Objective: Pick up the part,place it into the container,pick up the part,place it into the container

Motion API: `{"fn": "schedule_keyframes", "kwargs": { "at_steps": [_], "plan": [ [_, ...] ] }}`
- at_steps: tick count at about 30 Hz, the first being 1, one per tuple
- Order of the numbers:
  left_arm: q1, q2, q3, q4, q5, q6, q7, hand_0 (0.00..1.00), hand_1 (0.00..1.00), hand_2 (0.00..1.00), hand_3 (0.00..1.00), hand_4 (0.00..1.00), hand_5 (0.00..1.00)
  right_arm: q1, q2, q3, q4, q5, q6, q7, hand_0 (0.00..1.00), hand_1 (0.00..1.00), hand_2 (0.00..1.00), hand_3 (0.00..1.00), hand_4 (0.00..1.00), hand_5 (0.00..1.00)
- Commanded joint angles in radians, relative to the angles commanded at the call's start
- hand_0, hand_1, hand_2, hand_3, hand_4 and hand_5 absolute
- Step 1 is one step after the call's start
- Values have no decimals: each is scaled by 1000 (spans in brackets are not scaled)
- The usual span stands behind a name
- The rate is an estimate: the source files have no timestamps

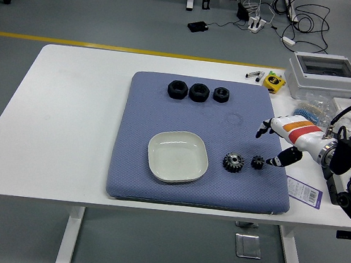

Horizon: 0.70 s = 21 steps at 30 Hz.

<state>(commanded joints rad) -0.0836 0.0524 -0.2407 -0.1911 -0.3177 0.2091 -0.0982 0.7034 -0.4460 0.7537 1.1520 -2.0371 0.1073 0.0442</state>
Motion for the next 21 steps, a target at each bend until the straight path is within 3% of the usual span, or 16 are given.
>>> {"fn": "schedule_keyframes", "kwargs": {
  "at_steps": [9,21],
  "plan": [
    [-5,1,9,1,-13,4,-6,731,665,748,602,628,627,10,47,-5,-60,-14,34,-16,542,619,644,599,923,108],
    [-8,1,7,0,-11,6,-5,729,657,745,600,629,622,30,98,-23,-139,-14,26,-11,541,611,633,582,899,113]
  ]
}}
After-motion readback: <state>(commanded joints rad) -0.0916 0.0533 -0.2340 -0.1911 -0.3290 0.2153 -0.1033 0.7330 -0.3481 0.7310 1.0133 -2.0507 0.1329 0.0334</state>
